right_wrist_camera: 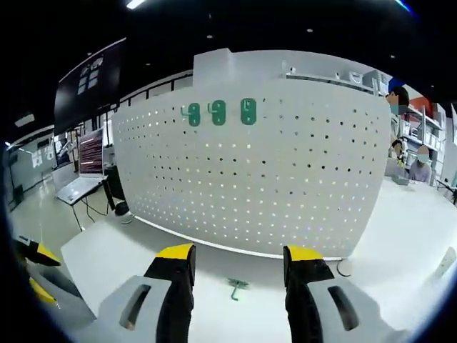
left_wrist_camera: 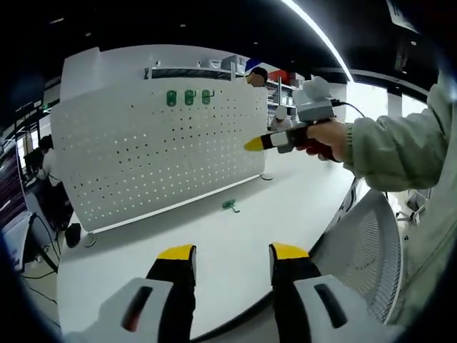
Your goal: Insert the hook assembly into the mounting plate slot until the hook locks in place.
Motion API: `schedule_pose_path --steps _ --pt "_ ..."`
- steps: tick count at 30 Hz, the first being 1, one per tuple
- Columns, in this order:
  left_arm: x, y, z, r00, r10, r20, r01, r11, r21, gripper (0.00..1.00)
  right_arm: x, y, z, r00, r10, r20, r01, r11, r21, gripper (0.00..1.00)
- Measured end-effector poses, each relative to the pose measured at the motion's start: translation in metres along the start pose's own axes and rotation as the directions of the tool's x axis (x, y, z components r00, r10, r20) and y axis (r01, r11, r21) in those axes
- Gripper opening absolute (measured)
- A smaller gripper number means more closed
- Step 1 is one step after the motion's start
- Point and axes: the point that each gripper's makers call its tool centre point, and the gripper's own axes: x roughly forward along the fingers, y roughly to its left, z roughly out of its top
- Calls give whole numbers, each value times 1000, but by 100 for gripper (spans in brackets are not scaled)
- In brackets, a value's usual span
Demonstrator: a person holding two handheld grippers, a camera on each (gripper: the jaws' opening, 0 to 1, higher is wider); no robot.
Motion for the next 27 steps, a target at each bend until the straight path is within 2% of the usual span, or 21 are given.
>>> schedule_pose_path --steps 2,6,14,17,27 --pt "1 0 0 1000 0 -1 0 1000 3 42 -5 2 -4 1000 19 -6 -19 1000 4 48" --pt "3 -1 2 1000 -3 -3 3 1000 7 42 -10 10 -24 994 80 -72 -82 996 -18 47" --pt "8 -1 7 1000 -7 -2 7 1000 16 42 -27 17 -43 987 113 -116 -118 992 -36 47" --pt "10 -1 8 1000 -8 -2 8 1000 18 42 -32 20 -58 975 144 -167 -150 989 -20 47" --pt "15 -3 11 1000 -15 -8 16 999 33 42 -55 22 -72 965 172 -200 -179 984 -13 47"
